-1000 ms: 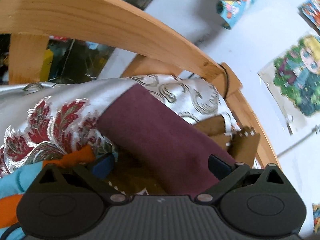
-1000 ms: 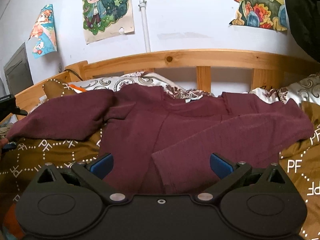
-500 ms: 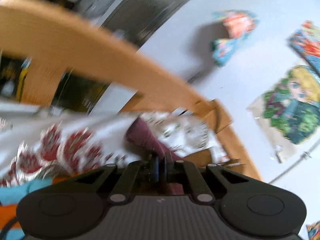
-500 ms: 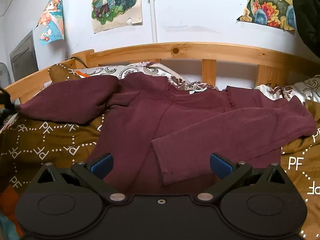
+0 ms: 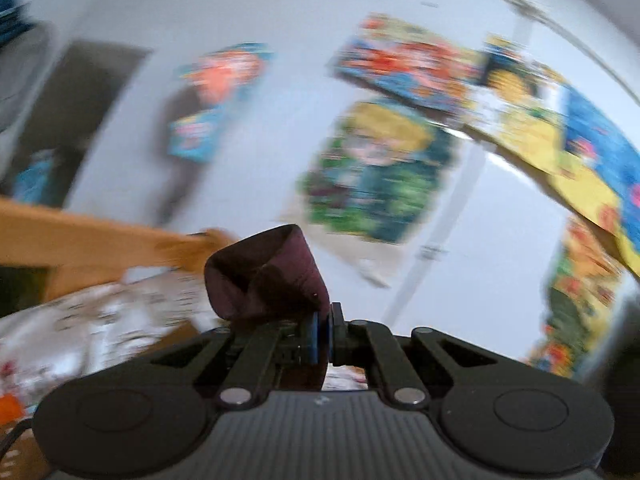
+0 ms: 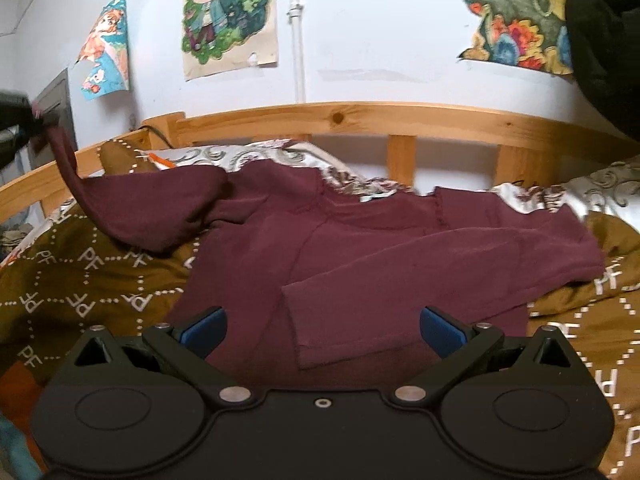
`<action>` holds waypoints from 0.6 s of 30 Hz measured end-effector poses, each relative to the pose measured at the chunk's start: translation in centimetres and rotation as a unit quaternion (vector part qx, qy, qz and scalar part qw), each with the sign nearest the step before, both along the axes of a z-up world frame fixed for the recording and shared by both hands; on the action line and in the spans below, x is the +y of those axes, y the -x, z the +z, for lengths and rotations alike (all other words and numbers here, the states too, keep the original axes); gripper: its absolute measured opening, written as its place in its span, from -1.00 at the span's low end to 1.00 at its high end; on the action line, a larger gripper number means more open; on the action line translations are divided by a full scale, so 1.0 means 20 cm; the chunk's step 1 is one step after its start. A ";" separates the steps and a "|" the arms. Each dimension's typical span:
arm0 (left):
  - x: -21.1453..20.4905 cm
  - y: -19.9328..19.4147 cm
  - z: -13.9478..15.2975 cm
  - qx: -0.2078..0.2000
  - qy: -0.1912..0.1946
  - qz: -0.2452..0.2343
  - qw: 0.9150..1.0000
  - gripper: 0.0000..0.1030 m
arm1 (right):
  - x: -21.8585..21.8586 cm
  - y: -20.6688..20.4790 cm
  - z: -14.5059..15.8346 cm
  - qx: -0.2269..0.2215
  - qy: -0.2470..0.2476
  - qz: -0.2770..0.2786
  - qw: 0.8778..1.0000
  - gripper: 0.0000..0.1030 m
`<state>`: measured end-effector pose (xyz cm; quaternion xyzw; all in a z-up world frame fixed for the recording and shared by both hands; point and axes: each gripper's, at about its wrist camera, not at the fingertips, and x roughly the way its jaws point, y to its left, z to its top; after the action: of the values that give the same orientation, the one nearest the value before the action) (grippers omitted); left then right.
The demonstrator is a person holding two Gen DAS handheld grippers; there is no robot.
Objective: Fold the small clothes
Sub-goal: 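Lay the held sleeve across the shirt body and open the left tool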
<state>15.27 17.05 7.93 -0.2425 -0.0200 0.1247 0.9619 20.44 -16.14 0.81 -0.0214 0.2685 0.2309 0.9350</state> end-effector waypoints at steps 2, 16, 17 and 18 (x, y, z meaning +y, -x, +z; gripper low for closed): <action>-0.13 -0.04 0.06 -0.016 -0.038 -0.048 0.998 -0.93 | -0.06 -0.01 0.00 -0.001 -0.002 -0.014 1.000 0.99; -1.00 -0.35 -0.17 0.027 -0.148 -0.297 0.943 -0.93 | -0.62 0.03 -0.07 0.018 -0.006 -0.124 0.992 0.99; -1.03 -0.36 -0.21 0.040 -0.148 -0.305 0.940 -0.93 | -0.66 0.03 -0.08 0.021 -0.005 -0.132 0.991 0.99; -1.06 -0.37 -0.27 0.056 -0.146 -0.314 0.936 -0.93 | -0.69 0.04 -0.09 0.025 -0.006 -0.138 0.990 0.99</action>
<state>22.68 -4.23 2.58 -0.0859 0.0932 -0.1747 0.9764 19.62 -29.91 -1.06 0.0271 0.2909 0.1017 0.9509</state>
